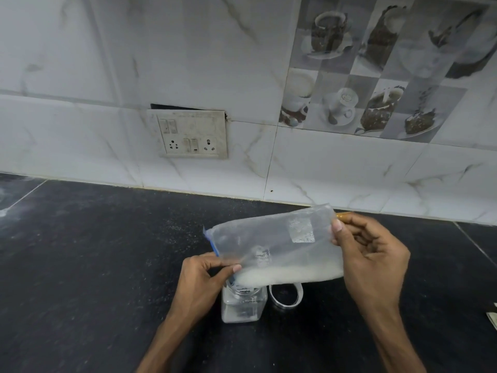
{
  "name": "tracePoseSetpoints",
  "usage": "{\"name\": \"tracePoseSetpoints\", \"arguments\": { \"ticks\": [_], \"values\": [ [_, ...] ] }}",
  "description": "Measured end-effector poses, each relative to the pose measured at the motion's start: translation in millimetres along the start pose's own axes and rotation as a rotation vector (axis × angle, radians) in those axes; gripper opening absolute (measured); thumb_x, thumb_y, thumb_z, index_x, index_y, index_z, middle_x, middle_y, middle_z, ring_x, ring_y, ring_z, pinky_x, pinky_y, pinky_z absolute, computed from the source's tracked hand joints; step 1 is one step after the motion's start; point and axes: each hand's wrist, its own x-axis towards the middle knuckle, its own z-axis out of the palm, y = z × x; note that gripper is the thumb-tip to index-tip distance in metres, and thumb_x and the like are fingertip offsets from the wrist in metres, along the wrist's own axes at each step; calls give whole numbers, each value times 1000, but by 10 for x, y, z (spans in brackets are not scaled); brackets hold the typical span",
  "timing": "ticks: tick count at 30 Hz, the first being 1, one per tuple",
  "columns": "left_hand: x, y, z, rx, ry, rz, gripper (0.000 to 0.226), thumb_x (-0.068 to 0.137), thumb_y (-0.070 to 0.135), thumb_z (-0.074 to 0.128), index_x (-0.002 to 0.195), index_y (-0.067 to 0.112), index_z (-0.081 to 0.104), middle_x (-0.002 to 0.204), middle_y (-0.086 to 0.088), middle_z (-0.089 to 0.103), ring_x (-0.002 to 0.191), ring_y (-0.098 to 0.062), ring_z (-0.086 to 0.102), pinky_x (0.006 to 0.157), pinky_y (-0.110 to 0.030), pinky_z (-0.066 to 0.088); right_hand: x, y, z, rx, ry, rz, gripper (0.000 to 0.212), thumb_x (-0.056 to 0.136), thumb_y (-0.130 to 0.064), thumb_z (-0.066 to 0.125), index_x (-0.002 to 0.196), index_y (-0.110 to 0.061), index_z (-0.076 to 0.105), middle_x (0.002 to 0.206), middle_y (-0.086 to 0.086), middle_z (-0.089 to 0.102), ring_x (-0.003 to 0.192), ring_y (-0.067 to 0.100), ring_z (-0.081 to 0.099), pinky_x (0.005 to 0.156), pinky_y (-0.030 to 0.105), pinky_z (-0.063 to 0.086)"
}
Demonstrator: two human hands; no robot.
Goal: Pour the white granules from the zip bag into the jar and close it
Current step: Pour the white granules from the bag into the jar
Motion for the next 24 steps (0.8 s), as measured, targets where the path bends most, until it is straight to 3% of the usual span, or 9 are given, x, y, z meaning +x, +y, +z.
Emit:
{"name": "tracePoseSetpoints", "arguments": {
  "ticks": [7,14,24],
  "values": [
    [-3,19,2,-8,3,-15,38,76,2,84,72,39,80,80,22,79,78,5,74,70,-6,54,22,-10,10,27,8,13,23,87,-6,71,95,-28,71,88,-14,75,71,3,71,68,11,56],
    [-20,24,24,-9,-4,-16,26,77,2,83,78,28,83,83,20,79,81,4,74,72,-6,53,27,-18,3,16,0,6,25,87,-6,71,96,-29,70,88,-15,75,70,2,71,68,10,55],
    [-20,35,4,-2,10,-6,38,75,4,84,74,41,80,82,23,79,80,5,74,72,-6,54,10,-37,15,28,4,-2,26,87,-7,72,94,-32,70,86,-14,76,70,4,72,70,13,57]
  ]
}}
